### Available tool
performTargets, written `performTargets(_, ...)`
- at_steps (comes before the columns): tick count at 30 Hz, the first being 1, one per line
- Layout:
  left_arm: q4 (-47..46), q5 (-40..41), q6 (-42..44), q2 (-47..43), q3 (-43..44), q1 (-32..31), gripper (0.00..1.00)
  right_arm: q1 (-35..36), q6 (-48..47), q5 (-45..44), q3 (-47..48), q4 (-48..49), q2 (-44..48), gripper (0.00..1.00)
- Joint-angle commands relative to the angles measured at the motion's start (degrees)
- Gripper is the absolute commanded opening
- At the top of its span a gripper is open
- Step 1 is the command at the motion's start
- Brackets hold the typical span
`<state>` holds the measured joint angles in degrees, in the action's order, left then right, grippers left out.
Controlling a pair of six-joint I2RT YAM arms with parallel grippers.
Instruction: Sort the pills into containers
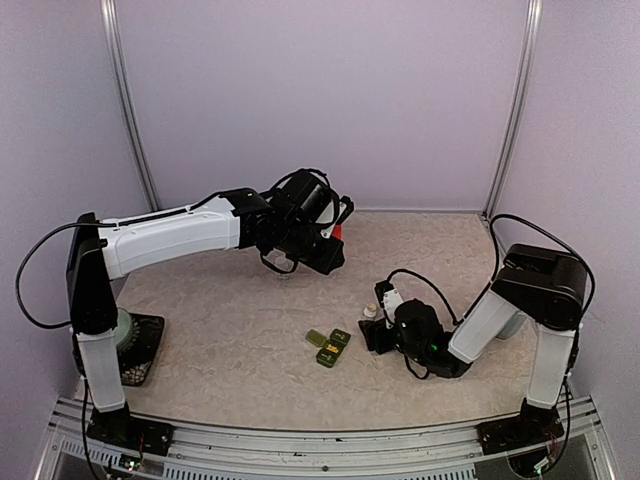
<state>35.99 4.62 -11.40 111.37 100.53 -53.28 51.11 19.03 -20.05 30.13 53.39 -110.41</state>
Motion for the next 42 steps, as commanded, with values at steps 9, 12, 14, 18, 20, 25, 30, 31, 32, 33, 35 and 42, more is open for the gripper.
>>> performTargets(9, -1.18, 0.26, -0.58, -1.01, -0.58, -0.48, 0.2, -0.37, -6.93, 1.23, 0.07, 3.35, -1.81, 0.46)
performTargets(12, -1.46, 0.35, -0.49, -0.83, -0.81, -0.84, 0.2, -0.32, -9.16, 1.64, -1.01, 5.52, -0.96, 0.45)
performTargets(14, -1.88, 0.31, -0.48, -0.8, -1.15, -1.03, 0.2, -0.31, -10.32, 2.07, -1.39, 6.09, -0.5, 0.45)
performTargets(18, -2.6, 0.28, -0.82, -0.35, -1.81, -1.04, 0.2, -0.32, -11.27, 3.51, -2.75, 7.03, 0.82, 0.44)
performTargets(20, -2.83, 0.29, -0.97, 0.12, -2.0, -1.04, 0.2, -0.36, -11.52, 4.0, -3.71, 7.84, 1.65, 0.44)
performTargets(25, -3.71, -0.17, -1.43, 0.98, -2.44, -1.04, 0.2, -0.73, -10.35, 6.01, -4.88, 7.38, 3.84, 0.51)
performTargets(30, -3.91, -0.26, -1.57, 1.01, -2.54, -1.04, 0.2, -1.43, -11.73, 6.41, -0.9, 3.42, 1.39, 0.56)
performTargets(31, -3.91, -0.11, -1.6, 0.92, -2.71, -1.12, 0.2, -1.58, -11.67, 6.64, -0.45, 3.35, 0.8, 0.56)
performTargets(32, -3.98, -0.06, -1.61, 0.73, -2.81, -1.13, 0.2, -1.76, -11.53, 6.71, -0.09, 3.4, 0.36, 0.55)
performTargets(33, -4.02, -0.03, -1.64, 0.56, -3.0, -1.13, 0.2, -1.81, -11.35, 6.63, 0.08, 3.54, -0.01, 0.54)
performTargets(35, -4.42, -0.13, -1.74, 0.14, -3.47, -1.13, 0.2, -1.96, -11.14, 6.17, 0.55, 3.83, -0.62, 0.53)
performTargets(42, -5.71, 0.2, -2.37, 0.02, -4.69, -1.52, 0.2, -2.09, -12.33, 7.11, 1.09, 4.13, -1.5, 0.44)
